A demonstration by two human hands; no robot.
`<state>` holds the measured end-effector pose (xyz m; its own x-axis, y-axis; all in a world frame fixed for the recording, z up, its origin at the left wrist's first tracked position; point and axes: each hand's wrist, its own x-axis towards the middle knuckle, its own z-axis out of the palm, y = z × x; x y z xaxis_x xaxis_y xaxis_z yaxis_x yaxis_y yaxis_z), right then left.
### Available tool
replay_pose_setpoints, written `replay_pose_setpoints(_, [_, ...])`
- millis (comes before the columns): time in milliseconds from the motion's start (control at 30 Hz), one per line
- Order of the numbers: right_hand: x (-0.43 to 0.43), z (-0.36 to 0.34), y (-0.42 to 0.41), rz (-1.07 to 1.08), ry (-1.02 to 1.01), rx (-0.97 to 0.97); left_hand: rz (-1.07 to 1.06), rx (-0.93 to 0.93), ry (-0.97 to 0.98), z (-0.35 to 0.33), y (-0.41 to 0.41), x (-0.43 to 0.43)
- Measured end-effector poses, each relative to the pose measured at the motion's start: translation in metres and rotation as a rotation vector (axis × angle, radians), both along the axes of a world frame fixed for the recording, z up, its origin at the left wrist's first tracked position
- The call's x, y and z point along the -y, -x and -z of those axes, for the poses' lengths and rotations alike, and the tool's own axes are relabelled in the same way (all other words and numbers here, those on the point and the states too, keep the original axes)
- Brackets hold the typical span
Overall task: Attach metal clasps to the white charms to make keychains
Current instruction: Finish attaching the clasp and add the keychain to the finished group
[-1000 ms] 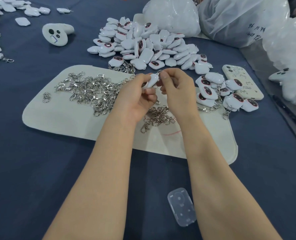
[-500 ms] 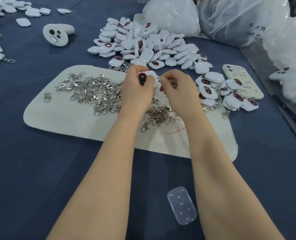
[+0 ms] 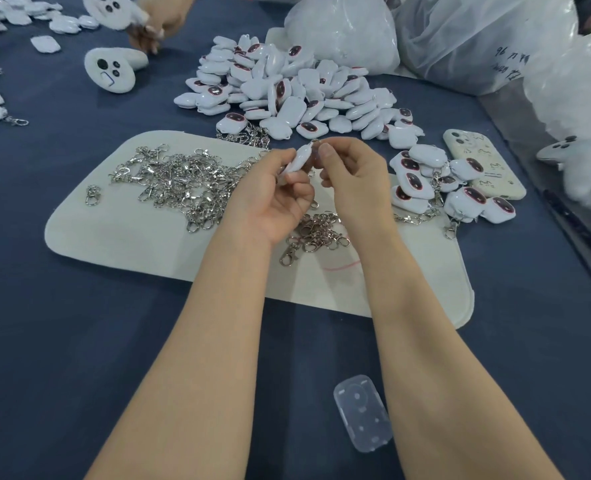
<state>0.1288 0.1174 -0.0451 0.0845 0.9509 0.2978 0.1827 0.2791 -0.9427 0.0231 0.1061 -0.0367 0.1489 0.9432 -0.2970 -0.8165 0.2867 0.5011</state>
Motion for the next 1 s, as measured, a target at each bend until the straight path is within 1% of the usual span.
replay_pose_setpoints(100, [0.000, 0.000, 0.002, 0.057, -0.052, 0.109, 0.000, 0.024, 0.006, 0.001, -0.001, 0.000])
replay_pose_setpoints(167, [0.002, -0.001, 0.001, 0.086, -0.115, 0.240, -0.042, -0.072, 0.006, 0.001, -0.003, 0.000])
replay_pose_setpoints(200, [0.002, -0.003, 0.000, 0.089, -0.144, 0.308, -0.089, -0.177, 0.002, 0.001, -0.003, 0.000])
replay_pose_setpoints(233, [0.003, -0.004, -0.001, 0.085, -0.164, 0.374, -0.148, -0.337, -0.016, 0.001, -0.003, 0.000])
replay_pose_setpoints(300, [0.003, -0.009, -0.005, 0.062, -0.171, 0.498, -0.262, -0.763, -0.111, 0.001, -0.001, -0.001])
replay_pose_setpoints(333, [0.003, -0.011, -0.007, 0.046, -0.163, 0.544, -0.306, -0.943, -0.178, 0.001, 0.000, -0.001])
replay_pose_setpoints(367, [0.003, -0.014, -0.009, 0.027, -0.154, 0.578, -0.339, -1.063, -0.245, 0.001, 0.001, 0.000])
replay_pose_setpoints(433, [0.003, -0.017, -0.011, -0.003, -0.131, 0.623, -0.375, -1.179, -0.352, 0.001, 0.001, 0.003])
replay_pose_setpoints(500, [0.003, -0.019, -0.011, -0.009, -0.117, 0.638, -0.397, -1.231, -0.410, 0.002, 0.000, 0.004])
replay_pose_setpoints(567, [0.003, -0.016, -0.009, 0.004, -0.093, 0.594, -0.418, -1.201, -0.392, 0.002, -0.002, 0.003])
replay_pose_setpoints(600, [0.003, -0.014, -0.007, 0.013, -0.072, 0.548, -0.416, -1.127, -0.347, 0.002, -0.002, 0.002])
replay_pose_setpoints(700, [0.003, -0.006, 0.000, -0.006, 0.001, 0.331, -0.318, -0.753, -0.129, 0.003, -0.002, -0.002])
replay_pose_setpoints(767, [0.003, -0.003, 0.002, -0.017, 0.018, 0.213, -0.237, -0.511, -0.032, 0.003, -0.002, -0.003])
replay_pose_setpoints(867, [0.001, -0.001, 0.004, 0.010, 0.008, 0.143, -0.146, -0.279, 0.007, 0.002, -0.002, -0.003])
replay_pose_setpoints(1000, [0.001, -0.001, 0.004, 0.024, -0.011, 0.081, -0.055, -0.077, 0.036, 0.002, -0.002, -0.003])
